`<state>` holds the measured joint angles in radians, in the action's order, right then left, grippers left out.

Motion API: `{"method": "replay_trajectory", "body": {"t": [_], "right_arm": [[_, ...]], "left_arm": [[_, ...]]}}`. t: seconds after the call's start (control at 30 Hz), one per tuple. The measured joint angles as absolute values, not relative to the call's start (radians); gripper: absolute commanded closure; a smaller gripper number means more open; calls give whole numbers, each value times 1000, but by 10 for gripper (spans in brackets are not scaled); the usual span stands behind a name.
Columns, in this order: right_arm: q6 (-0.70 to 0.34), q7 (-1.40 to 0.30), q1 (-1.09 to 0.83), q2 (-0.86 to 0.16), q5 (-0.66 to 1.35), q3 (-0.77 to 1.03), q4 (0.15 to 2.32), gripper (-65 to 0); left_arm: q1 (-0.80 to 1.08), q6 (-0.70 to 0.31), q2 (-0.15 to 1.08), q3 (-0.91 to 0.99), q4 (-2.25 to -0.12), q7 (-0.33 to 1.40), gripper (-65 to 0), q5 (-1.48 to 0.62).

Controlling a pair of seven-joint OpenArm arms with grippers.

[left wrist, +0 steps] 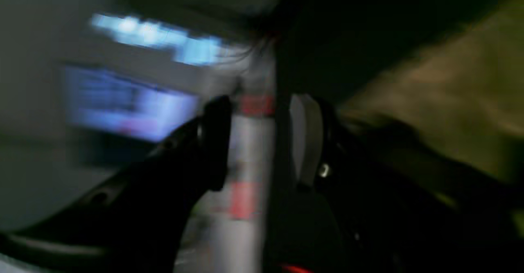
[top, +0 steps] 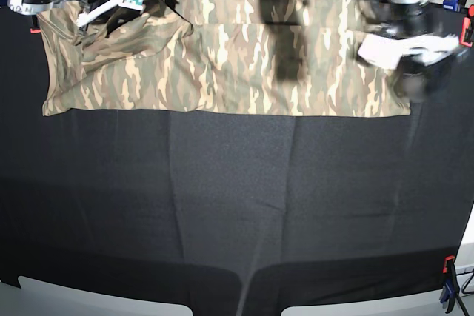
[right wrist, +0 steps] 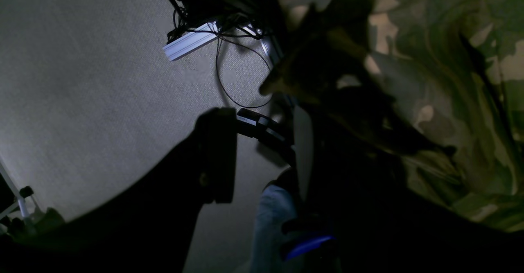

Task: Layout the t-shirt on the table in an organized manner, then fold the t-shirt properly
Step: 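Release the fold and move the left gripper inward over the folded shirt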

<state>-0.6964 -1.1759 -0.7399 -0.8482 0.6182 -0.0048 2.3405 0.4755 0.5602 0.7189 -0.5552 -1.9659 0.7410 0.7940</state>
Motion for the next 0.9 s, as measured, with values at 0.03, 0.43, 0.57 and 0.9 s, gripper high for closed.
{"method": "replay_trajectory", "body": {"t": [0.03,0.43,0.57,0.9], "right_arm": [[-697,-1176,-739,-849,619,-5,2341,-225],[-696,-1084,-747,-849,348,-6,2341,-225],[-697,-1071,-783,-875,264,-6,2341,-225],[-697,-856,-802,-989,105,-6,2336,-223]], "left_arm": [[454,493,717,-556,-1963,719,-219,665],[262,319,670,-556,-1962,724,-220,104],[271,310,620,-555,-1963,730,-219,107],[273,310,574,-555,-1963,732,-219,112]]}}
